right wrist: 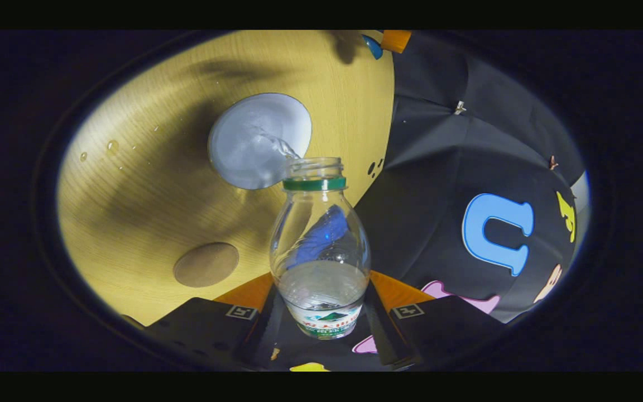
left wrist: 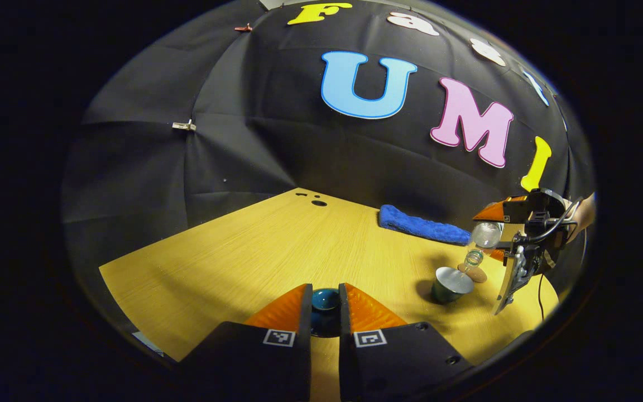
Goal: Open the teacup lid with one hand, grasp the water bottle and pour water into the teacup with the other hand; after pouring, place the water bottle on the coaster and then close the teacup lid.
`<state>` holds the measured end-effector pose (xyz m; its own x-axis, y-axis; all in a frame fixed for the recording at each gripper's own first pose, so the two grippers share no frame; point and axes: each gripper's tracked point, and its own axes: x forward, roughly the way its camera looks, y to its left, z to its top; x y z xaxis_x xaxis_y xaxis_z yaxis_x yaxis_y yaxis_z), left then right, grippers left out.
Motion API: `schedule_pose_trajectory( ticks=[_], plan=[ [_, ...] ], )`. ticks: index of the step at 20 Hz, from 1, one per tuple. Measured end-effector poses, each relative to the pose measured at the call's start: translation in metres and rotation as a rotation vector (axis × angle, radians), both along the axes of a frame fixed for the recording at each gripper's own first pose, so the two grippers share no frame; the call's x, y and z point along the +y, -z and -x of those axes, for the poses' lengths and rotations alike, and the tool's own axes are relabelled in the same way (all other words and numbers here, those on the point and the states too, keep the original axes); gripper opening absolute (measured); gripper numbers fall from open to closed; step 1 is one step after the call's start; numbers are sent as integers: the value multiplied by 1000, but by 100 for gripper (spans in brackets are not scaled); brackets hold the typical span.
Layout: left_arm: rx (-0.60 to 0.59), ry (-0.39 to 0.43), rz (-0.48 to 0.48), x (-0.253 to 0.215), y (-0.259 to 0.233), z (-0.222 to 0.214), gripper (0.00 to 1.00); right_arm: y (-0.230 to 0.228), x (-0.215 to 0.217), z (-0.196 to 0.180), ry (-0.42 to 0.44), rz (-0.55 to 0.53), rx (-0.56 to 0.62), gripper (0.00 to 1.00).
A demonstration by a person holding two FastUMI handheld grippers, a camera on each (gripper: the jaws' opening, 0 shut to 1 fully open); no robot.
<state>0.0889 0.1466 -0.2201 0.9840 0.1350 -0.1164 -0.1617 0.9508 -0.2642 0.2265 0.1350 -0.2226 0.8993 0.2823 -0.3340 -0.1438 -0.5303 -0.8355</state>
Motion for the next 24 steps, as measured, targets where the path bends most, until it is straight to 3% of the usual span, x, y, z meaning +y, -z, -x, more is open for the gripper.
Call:
schedule_pose_trajectory(
  ticks=[3, 4, 5, 14, 15, 16, 17, 20, 21, 23, 24],
  plan=[
    [-1, -4, 1, 2, -1, 0, 24, -3, -5, -3, 15, 12, -5, 72],
    [0, -4, 0, 3, -2, 0, 24, -5, -6, -4, 18, 14, -9, 68],
    [1, -6, 0, 3, -2, 0, 24, -8, -4, -3, 11, 14, -13, 72],
    [-17, -14, -10, 6, -19, -1, 24, -23, -6, -3, 10, 48, -16, 72],
    [-21, -15, -9, 7, -21, -1, 24, -24, -6, -3, 12, 52, -15, 67],
    [-22, -17, -8, 8, -24, 0, 24, -25, -7, -3, 16, 58, -15, 72],
    [-23, -22, -9, 8, -24, 1, 24, -26, -8, -3, 20, 60, -12, 67],
    [-26, -38, 5, 11, -28, 5, 24, -28, -9, -3, 34, 62, -7, 72],
    [-23, -46, 2, 12, -27, 7, 24, -28, -7, 0, 28, 63, -5, 67],
    [-16, -56, -42, 11, -26, 9, 21, -26, -5, 2, 15, 78, -3, 72],
    [-15, -56, -73, 10, -27, 11, 24, -24, -4, 2, 8, 87, -3, 72]
  ],
)
